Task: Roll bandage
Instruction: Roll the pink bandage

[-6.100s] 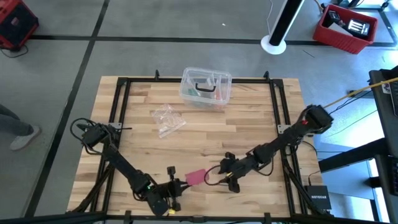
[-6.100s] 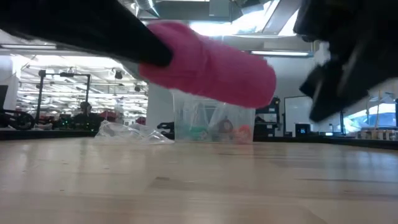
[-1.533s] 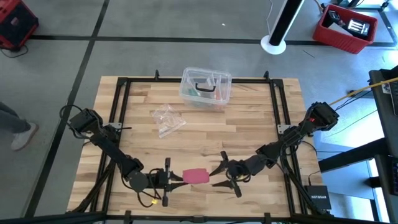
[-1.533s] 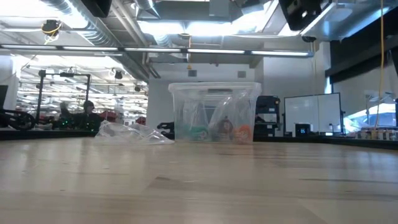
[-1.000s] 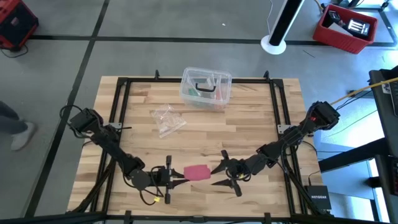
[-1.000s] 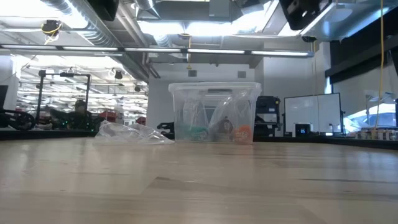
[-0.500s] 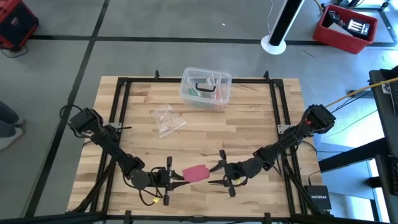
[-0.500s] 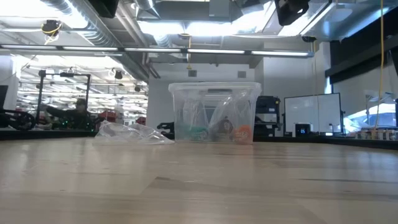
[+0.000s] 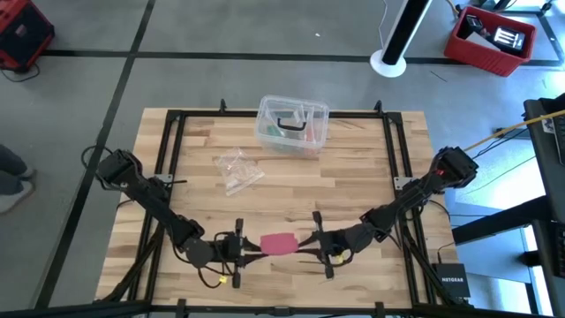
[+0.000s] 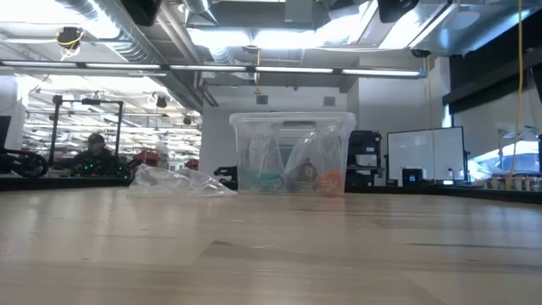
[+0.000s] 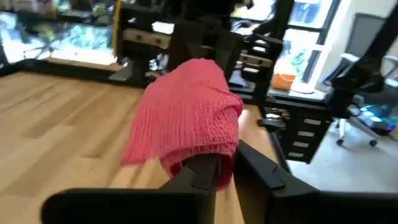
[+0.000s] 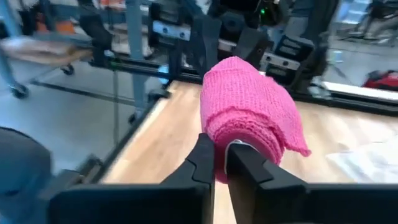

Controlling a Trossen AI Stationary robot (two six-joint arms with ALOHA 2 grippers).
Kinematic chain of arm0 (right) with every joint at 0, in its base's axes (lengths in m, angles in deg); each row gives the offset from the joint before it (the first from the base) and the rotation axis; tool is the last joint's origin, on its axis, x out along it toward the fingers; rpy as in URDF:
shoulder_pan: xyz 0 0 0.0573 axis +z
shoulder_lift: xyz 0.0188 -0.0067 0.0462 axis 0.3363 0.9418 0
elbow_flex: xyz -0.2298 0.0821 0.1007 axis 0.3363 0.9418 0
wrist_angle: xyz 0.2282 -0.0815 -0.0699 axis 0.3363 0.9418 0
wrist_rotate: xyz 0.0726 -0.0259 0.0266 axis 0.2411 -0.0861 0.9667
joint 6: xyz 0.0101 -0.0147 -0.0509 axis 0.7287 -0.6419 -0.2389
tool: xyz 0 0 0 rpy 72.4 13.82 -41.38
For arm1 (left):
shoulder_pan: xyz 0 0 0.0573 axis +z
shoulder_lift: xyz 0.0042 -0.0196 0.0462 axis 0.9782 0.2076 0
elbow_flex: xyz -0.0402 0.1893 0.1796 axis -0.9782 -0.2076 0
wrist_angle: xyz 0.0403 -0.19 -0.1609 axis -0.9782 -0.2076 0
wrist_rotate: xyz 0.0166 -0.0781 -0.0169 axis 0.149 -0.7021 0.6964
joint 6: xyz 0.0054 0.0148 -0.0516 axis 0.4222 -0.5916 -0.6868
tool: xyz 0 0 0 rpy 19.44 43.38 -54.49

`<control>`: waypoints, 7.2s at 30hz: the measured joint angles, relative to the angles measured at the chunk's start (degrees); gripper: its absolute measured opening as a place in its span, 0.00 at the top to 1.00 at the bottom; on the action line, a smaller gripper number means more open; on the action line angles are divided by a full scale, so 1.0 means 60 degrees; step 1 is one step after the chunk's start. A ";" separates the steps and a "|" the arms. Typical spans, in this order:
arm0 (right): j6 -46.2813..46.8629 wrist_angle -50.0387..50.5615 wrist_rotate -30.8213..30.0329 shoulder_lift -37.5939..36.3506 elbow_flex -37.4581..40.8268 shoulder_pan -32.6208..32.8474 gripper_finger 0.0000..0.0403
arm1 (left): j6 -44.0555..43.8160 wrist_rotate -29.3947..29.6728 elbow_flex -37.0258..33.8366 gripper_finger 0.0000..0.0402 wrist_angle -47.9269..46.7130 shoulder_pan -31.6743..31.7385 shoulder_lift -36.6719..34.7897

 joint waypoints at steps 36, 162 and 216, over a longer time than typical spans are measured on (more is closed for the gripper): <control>-0.5251 0.2294 -0.0315 0.1423 -0.1458 0.0377 0.97 | -0.3066 -0.4784 0.0075 0.69 -0.2593 0.2349 -0.0830; -0.6636 0.2718 -0.1523 0.1430 -0.3137 0.1456 0.96 | -0.2527 -0.6696 0.2630 0.59 -0.4990 0.2267 -0.0243; 0.7151 0.6677 -0.4569 0.0748 0.1278 -0.0474 0.96 | -0.3709 -0.0497 0.2543 0.61 -1.4128 0.4459 0.1272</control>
